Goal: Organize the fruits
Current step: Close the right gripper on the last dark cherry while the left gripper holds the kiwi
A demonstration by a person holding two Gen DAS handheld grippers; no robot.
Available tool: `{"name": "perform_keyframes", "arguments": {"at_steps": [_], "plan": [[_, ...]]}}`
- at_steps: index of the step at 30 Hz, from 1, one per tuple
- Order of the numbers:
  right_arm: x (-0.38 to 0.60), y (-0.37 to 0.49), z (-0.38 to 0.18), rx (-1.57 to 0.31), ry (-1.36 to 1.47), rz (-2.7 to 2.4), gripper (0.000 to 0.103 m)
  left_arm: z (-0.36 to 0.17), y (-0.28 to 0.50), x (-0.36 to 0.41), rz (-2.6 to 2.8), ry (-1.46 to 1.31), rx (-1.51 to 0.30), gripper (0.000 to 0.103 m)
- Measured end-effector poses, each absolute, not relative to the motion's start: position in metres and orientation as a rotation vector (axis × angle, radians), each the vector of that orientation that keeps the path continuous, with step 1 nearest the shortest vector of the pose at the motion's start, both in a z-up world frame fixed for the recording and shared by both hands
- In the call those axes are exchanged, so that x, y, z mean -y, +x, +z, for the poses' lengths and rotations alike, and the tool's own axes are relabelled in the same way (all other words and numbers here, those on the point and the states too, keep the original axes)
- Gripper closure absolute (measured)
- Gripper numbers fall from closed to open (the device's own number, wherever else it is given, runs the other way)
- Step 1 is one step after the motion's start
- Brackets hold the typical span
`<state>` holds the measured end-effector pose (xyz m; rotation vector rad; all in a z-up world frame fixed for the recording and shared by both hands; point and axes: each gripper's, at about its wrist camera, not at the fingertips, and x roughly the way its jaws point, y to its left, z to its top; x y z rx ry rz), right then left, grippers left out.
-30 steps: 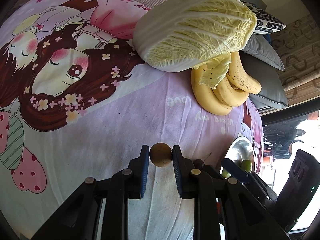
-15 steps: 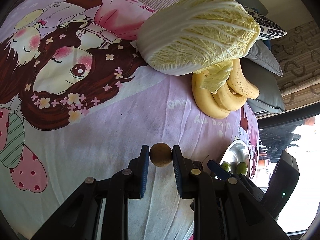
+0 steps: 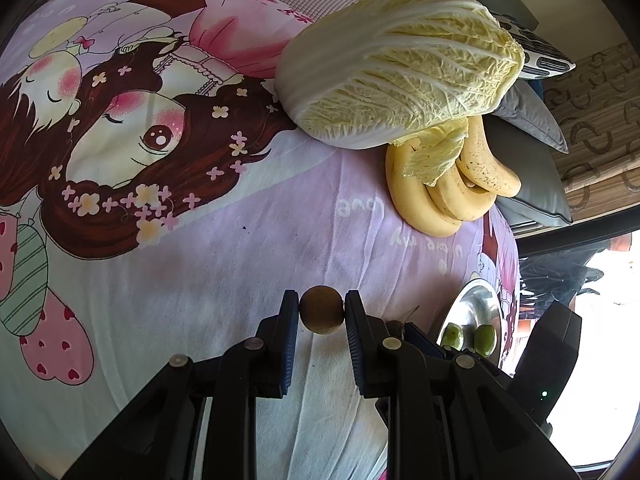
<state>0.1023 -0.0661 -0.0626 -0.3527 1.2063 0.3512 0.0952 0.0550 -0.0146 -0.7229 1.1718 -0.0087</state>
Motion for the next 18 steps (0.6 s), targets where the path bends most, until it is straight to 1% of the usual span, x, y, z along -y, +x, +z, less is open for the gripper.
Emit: {"name": "perform_keyframes", "arguments": {"at_steps": [1,7,18], "plan": [[0.068,0.102,-0.063,-1.205,-0.347,0.35,0.074,-0.015,0.095,-0.055,-0.009,-0.722,-1.172,0.079],[0.074,0.106,-0.058,-1.195,-0.327,0.351,0.074,-0.014,0.095,-0.055,-0.008,-0.722,-1.172,0.079],[0.091,0.106,-0.029,-1.145,-0.238,0.37,0.074,-0.013,0.095,-0.054,-0.009,-0.714,-1.164,0.079]]}}
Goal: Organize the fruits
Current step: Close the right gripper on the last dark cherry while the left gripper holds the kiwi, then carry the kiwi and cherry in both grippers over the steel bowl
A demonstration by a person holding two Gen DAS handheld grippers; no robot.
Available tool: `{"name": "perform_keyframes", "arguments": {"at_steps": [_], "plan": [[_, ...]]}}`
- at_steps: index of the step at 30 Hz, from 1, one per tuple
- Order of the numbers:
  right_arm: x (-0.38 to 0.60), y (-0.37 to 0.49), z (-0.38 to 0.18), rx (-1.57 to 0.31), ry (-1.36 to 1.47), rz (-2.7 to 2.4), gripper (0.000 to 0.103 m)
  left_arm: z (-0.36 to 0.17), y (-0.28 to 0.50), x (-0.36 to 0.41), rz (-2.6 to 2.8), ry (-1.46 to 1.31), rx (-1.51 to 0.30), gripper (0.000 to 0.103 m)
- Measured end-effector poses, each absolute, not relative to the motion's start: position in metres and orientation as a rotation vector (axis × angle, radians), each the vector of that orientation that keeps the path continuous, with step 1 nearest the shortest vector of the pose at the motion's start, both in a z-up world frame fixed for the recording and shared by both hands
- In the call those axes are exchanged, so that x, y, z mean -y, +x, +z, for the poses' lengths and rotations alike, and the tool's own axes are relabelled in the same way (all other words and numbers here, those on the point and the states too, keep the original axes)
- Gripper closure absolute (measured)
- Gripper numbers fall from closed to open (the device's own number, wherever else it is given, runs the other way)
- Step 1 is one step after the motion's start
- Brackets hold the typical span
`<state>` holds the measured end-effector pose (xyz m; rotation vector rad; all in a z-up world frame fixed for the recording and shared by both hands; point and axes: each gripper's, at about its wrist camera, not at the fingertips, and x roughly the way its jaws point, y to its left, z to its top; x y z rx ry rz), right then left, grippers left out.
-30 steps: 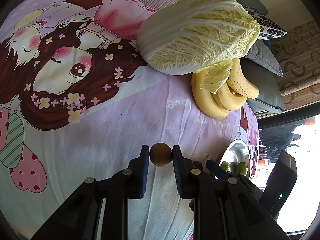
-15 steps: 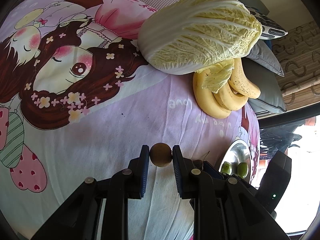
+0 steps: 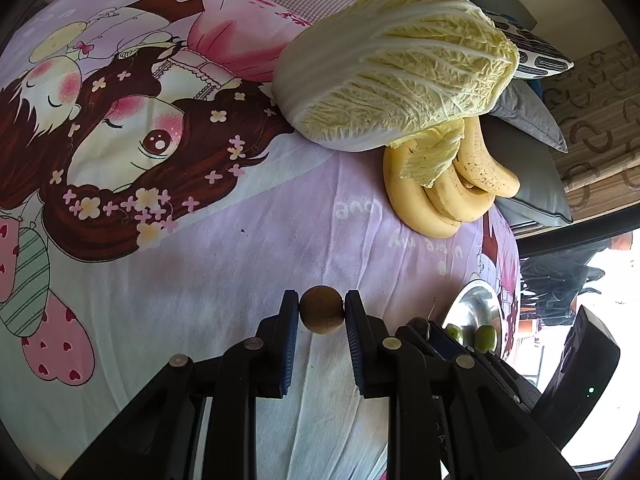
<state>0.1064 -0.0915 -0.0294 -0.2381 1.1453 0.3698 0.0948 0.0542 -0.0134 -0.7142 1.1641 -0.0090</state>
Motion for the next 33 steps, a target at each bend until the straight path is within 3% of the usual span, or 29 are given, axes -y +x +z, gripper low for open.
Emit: {"name": "perform_keyframes", "arguments": {"at_steps": [22,33], "plan": [[0.135,0.105,0.002,-1.093,-0.005,0.407,0.074,0.003,0.094,-0.034,-0.059,-0.655,-1.133,0.079],[0.209,0.111,0.008,-1.085,0.089,0.214,0.074,0.015,0.098,0.032,-0.21,-0.532,-1.16,0.079]]}}
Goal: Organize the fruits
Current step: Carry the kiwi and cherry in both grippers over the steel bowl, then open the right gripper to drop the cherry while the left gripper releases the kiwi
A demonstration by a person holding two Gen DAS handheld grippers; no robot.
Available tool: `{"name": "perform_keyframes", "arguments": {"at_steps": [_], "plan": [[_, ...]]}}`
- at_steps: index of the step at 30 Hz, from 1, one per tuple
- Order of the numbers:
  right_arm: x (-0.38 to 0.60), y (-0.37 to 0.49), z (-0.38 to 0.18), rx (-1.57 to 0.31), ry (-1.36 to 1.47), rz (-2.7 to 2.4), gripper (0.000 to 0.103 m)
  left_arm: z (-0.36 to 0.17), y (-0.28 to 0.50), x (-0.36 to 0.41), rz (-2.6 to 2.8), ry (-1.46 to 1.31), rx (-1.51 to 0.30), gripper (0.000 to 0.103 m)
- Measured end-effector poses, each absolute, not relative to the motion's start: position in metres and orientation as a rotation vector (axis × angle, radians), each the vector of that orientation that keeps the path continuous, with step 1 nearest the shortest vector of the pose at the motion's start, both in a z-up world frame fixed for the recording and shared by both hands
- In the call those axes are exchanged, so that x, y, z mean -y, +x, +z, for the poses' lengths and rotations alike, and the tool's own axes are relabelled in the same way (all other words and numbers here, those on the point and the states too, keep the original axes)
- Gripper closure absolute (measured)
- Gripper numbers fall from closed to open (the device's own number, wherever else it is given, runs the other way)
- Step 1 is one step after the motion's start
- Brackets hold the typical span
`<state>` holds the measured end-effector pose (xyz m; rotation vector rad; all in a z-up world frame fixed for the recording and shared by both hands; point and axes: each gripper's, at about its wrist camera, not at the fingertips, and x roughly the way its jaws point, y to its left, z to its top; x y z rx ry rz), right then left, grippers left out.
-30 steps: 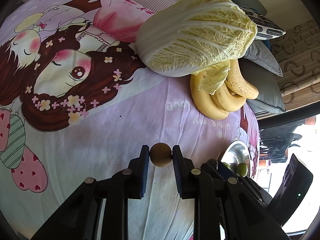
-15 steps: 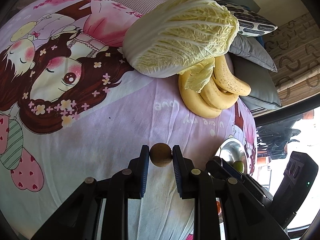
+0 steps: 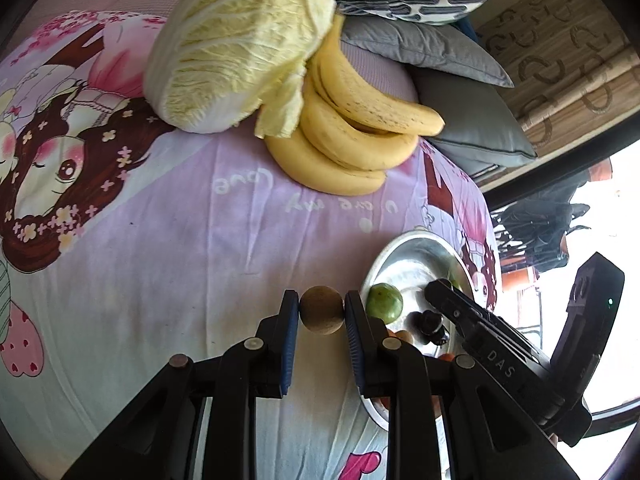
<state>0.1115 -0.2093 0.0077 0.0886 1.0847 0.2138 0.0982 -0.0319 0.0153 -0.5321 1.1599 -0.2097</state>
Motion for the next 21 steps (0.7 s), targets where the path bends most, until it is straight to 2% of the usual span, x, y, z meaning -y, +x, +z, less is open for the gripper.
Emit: {"name": "perform_keyframes", "arguments": {"at_steps": [10,21], "plan": [[0.243,0.111,0.0,-1.115,0.122,0.137,0.074,0.005,0.093,0.105,-0.344,-0.394,-1.247,0.079],[0.237,0.115,-0.015,-1.167,0.103,0.147,0.074,-0.006,0.088,0.117,-0.369,-0.365,-1.305,0.079]]}}
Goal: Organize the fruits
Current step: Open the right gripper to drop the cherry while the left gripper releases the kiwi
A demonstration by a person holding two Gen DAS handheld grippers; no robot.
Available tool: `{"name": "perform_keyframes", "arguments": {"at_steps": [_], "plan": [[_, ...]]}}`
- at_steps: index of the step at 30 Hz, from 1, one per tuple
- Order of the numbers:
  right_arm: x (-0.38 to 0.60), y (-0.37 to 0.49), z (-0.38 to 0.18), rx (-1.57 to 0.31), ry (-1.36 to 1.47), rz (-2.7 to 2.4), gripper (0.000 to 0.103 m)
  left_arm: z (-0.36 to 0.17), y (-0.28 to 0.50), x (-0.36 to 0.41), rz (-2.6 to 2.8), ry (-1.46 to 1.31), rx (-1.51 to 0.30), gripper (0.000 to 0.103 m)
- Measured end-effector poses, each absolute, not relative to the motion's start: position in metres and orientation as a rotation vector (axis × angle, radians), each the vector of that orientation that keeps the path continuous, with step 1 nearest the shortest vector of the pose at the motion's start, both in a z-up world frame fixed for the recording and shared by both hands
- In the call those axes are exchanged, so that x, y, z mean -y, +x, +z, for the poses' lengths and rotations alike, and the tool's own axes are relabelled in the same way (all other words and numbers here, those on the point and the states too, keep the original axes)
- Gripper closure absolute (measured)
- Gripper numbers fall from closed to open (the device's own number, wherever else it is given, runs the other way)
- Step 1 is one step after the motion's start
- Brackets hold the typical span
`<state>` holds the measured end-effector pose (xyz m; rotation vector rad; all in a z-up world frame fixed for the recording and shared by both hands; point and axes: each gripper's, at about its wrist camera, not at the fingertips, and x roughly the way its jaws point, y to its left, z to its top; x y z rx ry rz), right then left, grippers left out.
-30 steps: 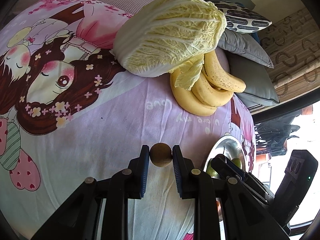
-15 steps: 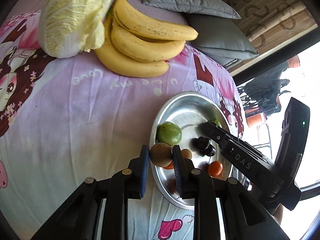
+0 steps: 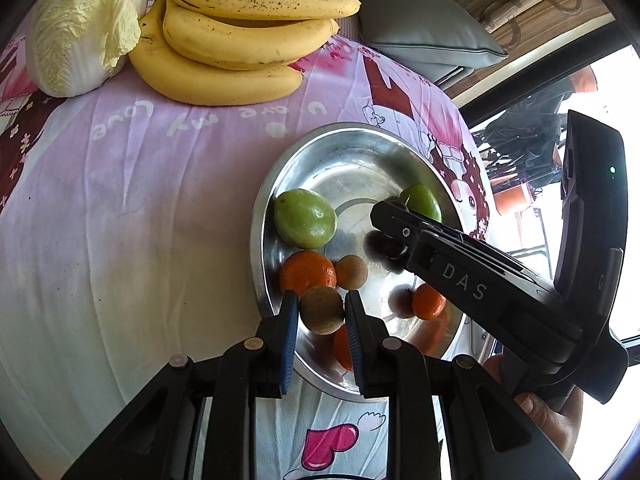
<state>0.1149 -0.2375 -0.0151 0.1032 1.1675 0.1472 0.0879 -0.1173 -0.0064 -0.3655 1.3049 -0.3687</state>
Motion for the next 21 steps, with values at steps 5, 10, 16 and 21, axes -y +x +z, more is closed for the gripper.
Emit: {"name": "perform_keyframes", "arguments": {"at_steps": [5,10,16,21], "plan": [[0.235,0.116,-0.02,-1.186,0.095,0.151,0.073,-0.009,0.087,0.123,-0.374,-0.347,-1.318,0.079],[0.232,0.117,-0.025,-1.203,0.072,0.145,0.073,-0.012,0.086,0.124,-0.372,-0.34,-1.333,0.079],[0.228,0.119,-0.031,-1.224,0.061,0.144,0.073,-0.014,0.086,0.124,-0.354,-0.326,-1.341,0.079],[0.227,0.119,-0.034,-1.237,0.061,0.141,0.073,-0.015,0.086,0.125,-0.357,-0.332,-1.349,0.079]]}}
